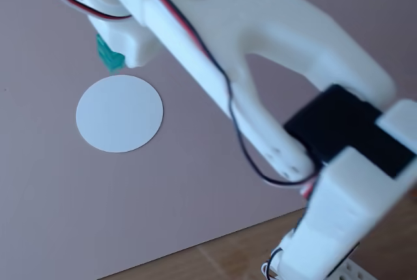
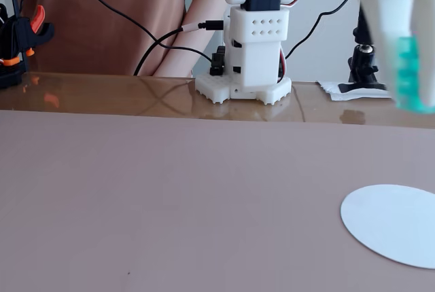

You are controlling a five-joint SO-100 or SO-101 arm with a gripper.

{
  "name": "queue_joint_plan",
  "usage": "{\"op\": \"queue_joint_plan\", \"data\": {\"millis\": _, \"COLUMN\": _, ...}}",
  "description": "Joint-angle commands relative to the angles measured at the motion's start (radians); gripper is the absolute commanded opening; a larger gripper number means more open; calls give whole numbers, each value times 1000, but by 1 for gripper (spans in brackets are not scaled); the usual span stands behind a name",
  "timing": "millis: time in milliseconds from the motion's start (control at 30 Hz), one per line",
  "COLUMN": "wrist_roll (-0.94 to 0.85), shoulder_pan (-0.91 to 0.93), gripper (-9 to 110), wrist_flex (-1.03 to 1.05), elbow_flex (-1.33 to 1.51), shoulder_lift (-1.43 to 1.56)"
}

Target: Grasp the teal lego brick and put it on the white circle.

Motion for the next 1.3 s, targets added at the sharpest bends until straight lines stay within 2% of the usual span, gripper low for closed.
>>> {"op": "queue_joint_plan", "data": {"millis": 0, "wrist_roll": -3, "shoulder_pan": -25, "gripper": 0, "wrist_flex": 21, "elbow_flex": -123, "shoulder_lift": -106}}
{"op": "queue_joint_plan", "data": {"millis": 233, "wrist_roll": -9, "shoulder_pan": -32, "gripper": 0, "wrist_flex": 25, "elbow_flex": -206, "shoulder_lift": -350}}
{"op": "queue_joint_plan", "data": {"millis": 567, "wrist_roll": -26, "shoulder_pan": -57, "gripper": 0, "wrist_flex": 55, "elbow_flex": -222, "shoulder_lift": -416}}
{"op": "queue_joint_plan", "data": {"millis": 1133, "wrist_roll": -17, "shoulder_pan": -38, "gripper": 21, "wrist_flex": 132, "elbow_flex": -252, "shoulder_lift": -408}}
{"op": "queue_joint_plan", "data": {"millis": 1267, "wrist_roll": -20, "shoulder_pan": -34, "gripper": 20, "wrist_flex": 133, "elbow_flex": -252, "shoulder_lift": -408}}
